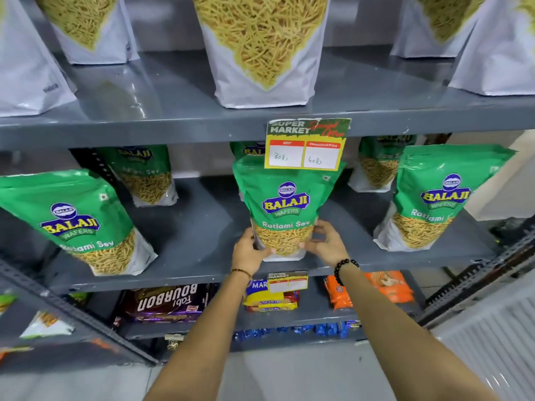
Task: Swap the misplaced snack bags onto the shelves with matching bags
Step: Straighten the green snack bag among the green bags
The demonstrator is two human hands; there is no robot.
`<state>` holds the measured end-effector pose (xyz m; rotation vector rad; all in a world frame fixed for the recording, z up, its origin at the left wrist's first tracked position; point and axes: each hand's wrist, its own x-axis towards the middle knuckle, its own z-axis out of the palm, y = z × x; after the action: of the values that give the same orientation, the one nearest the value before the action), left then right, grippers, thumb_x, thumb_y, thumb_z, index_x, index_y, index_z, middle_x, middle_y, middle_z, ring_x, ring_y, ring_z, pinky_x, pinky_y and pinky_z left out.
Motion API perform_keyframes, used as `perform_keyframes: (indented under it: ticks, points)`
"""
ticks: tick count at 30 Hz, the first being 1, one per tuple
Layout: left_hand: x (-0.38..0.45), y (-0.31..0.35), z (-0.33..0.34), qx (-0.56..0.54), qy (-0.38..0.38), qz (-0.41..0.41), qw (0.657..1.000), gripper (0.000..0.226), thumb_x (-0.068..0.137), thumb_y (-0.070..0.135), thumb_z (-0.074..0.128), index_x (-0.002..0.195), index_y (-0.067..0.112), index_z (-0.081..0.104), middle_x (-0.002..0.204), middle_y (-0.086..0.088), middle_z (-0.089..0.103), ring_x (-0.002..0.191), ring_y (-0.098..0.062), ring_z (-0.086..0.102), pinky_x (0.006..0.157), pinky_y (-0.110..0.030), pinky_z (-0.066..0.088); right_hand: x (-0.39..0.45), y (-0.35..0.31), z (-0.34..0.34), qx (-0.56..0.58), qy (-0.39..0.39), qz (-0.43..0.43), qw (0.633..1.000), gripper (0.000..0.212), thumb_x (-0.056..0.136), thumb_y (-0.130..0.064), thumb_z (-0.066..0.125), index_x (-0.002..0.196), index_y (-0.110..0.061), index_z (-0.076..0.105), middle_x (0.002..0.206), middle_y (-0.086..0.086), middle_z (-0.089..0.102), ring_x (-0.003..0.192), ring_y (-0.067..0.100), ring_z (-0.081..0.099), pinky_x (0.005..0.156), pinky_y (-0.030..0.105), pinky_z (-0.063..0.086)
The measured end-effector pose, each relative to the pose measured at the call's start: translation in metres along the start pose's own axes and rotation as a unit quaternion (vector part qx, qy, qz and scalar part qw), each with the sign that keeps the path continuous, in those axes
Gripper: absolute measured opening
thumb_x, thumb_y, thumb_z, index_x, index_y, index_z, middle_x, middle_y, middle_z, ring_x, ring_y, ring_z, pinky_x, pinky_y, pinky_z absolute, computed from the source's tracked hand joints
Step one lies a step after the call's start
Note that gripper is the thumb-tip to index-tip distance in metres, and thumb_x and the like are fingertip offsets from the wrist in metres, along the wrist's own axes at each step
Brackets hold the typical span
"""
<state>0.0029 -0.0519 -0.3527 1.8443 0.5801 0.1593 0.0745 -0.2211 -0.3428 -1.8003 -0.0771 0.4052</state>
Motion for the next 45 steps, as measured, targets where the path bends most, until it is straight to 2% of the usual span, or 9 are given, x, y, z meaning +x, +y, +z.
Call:
perform_keyframes:
  ticks: [3,6,8,12,16,19,31,38,45]
  points:
    - [-0.003,-0.008,-0.026,-0.006,0.032,-0.008,0.999,0.052,0.065,0.003,0.077,0.112,0.004,0.053,0.119,-0.016,0.063,0.109,-0.028,0.057,0.095,-0.039,0.047,0.003,0.002,0.021,-0.033,-0.047,0.010,0.998,0.057,0.071,0.001,0.071,0.122,-0.003,0.047,0.120,0.015,0.055,0.114,0.032,0.054,0.091,0.037,0.045]
    - [-0.007,-0.017,-0.042,0.000,0.018,-0.014,1.000,0.051,0.068,-0.001,0.073,0.115,-0.001,0.053,0.121,-0.015,0.061,0.103,-0.020,0.055,0.088,-0.026,0.044,0.006,0.009,0.033,-0.073,-0.064,0.005,0.995,0.061,0.072,-0.001,0.072,0.127,-0.003,0.045,0.130,0.015,0.053,0.119,0.029,0.049,0.093,0.033,0.040]
    - [-0.007,-0.026,-0.046,0.016,0.004,-0.014,1.000,0.053,0.069,0.002,0.074,0.118,0.001,0.054,0.126,-0.015,0.060,0.112,-0.024,0.055,0.092,-0.028,0.042,0.007,0.013,0.039,-0.084,-0.074,0.001,0.994,0.062,0.071,-0.003,0.072,0.127,-0.006,0.046,0.129,0.012,0.055,0.120,0.027,0.049,0.092,0.030,0.038]
    - [-0.005,-0.038,-0.041,0.051,-0.021,-0.023,0.998,0.053,0.072,0.013,0.073,0.121,0.010,0.054,0.127,-0.010,0.060,0.117,-0.025,0.053,0.095,-0.029,0.040,0.009,0.016,0.044,-0.088,-0.068,0.010,0.994,0.057,0.073,-0.004,0.071,0.125,-0.008,0.047,0.119,0.003,0.057,0.112,0.019,0.049,0.095,0.033,0.040]
    - [-0.004,-0.041,-0.034,0.069,-0.006,-0.023,0.997,0.050,0.075,0.018,0.070,0.121,0.010,0.051,0.128,-0.011,0.060,0.118,-0.030,0.052,0.107,-0.046,0.037,0.011,0.019,0.046,-0.101,-0.053,0.019,0.993,0.049,0.070,-0.008,0.074,0.115,-0.007,0.054,0.117,0.012,0.064,0.108,0.029,0.058,0.094,0.040,0.048]
    - [-0.003,-0.040,-0.034,0.071,-0.005,-0.025,0.997,0.047,0.078,0.016,0.067,0.121,0.007,0.051,0.129,-0.013,0.059,0.118,-0.029,0.053,0.099,-0.039,0.041,0.007,0.017,0.046,-0.108,-0.051,0.029,0.992,0.046,0.071,-0.008,0.074,0.112,-0.005,0.055,0.114,0.012,0.063,0.104,0.026,0.056,0.089,0.035,0.045]
    - [0.000,-0.045,-0.035,0.060,0.016,-0.036,0.997,0.045,0.072,0.016,0.074,0.111,0.003,0.055,0.122,-0.014,0.063,0.112,-0.028,0.056,0.087,-0.031,0.043,0.009,0.018,0.047,-0.094,-0.051,0.029,0.994,0.047,0.070,-0.005,0.074,0.113,-0.005,0.055,0.120,0.014,0.063,0.105,0.025,0.057,0.089,0.036,0.046]
    - [-0.002,-0.043,-0.035,0.050,0.019,-0.041,0.998,0.047,0.071,0.014,0.075,0.112,0.002,0.055,0.124,-0.015,0.062,0.114,-0.028,0.056,0.091,-0.033,0.044,0.010,0.021,0.048,-0.092,-0.049,0.035,0.994,0.050,0.071,-0.007,0.074,0.117,-0.006,0.055,0.122,0.014,0.063,0.112,0.030,0.058,0.094,0.042,0.048]
    - [-0.002,-0.040,-0.036,0.057,0.017,-0.043,0.997,0.046,0.072,0.013,0.074,0.112,0.002,0.055,0.125,-0.015,0.061,0.115,-0.029,0.056,0.095,-0.038,0.045,0.009,0.019,0.049,-0.091,-0.046,0.036,0.994,0.047,0.073,-0.008,0.073,0.116,-0.006,0.054,0.122,0.013,0.062,0.112,0.028,0.056,0.093,0.039,0.046]
